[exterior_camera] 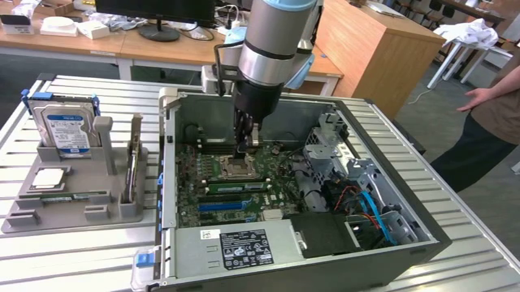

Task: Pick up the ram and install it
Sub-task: 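Press down the ram until it locks into place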

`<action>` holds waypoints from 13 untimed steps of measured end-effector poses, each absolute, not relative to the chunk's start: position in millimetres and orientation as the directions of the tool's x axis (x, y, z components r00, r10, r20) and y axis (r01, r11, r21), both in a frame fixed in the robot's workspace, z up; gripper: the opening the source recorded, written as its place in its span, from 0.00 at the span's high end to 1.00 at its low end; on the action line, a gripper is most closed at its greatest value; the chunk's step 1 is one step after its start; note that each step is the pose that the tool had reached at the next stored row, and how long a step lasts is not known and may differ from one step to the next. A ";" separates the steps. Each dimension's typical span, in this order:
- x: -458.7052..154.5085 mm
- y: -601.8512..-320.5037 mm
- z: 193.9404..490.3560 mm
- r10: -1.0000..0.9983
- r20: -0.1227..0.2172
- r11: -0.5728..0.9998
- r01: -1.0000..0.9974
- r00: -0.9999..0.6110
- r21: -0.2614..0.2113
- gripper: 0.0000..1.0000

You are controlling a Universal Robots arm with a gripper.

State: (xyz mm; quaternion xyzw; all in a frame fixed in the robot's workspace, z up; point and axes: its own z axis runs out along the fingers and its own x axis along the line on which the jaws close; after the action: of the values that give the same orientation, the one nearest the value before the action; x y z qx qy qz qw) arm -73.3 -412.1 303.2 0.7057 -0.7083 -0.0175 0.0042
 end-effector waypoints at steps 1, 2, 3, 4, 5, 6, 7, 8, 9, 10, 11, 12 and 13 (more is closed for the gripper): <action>-73.3 -412.1 304.3 -1.000 -0.019 0.003 -1.000 -0.004 0.031 0.90; -73.3 -412.1 305.4 -1.000 -0.019 0.003 -1.000 -0.004 0.031 0.90; -73.3 -412.1 306.5 -1.000 -0.019 0.003 -1.000 -0.004 0.031 0.90; -73.3 -412.1 307.5 -1.000 -0.019 0.003 -1.000 -0.004 0.031 0.90; -73.3 -412.1 308.6 -1.000 -0.019 0.003 -1.000 -0.004 0.031 0.90; -73.3 -412.1 309.9 -1.000 -0.019 0.003 -1.000 -0.004 0.031 0.90; -73.3 -412.1 311.3 -1.000 -0.019 0.003 -1.000 -0.004 0.031 0.90; -73.3 -412.1 312.8 -1.000 -0.019 0.003 -1.000 -0.004 0.031 0.90; -73.3 -412.1 314.4 -1.000 -0.019 0.003 -1.000 -0.004 0.031 0.90; -73.3 -412.1 315.8 -1.000 -0.019 0.003 -1.000 -0.004 0.031 0.90; -73.3 -412.1 317.3 -1.000 -0.019 0.003 -1.000 -0.004 0.031 0.90; -73.3 -412.1 318.7 -1.000 -0.019 0.003 -1.000 -0.004 0.031 0.90; -73.3 -412.1 320.0 -1.000 -0.019 0.003 -1.000 -0.004 0.031 0.90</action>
State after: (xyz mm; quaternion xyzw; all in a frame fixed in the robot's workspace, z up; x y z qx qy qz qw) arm -73.3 -412.1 320.0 0.7057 -0.7083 -0.0175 0.0042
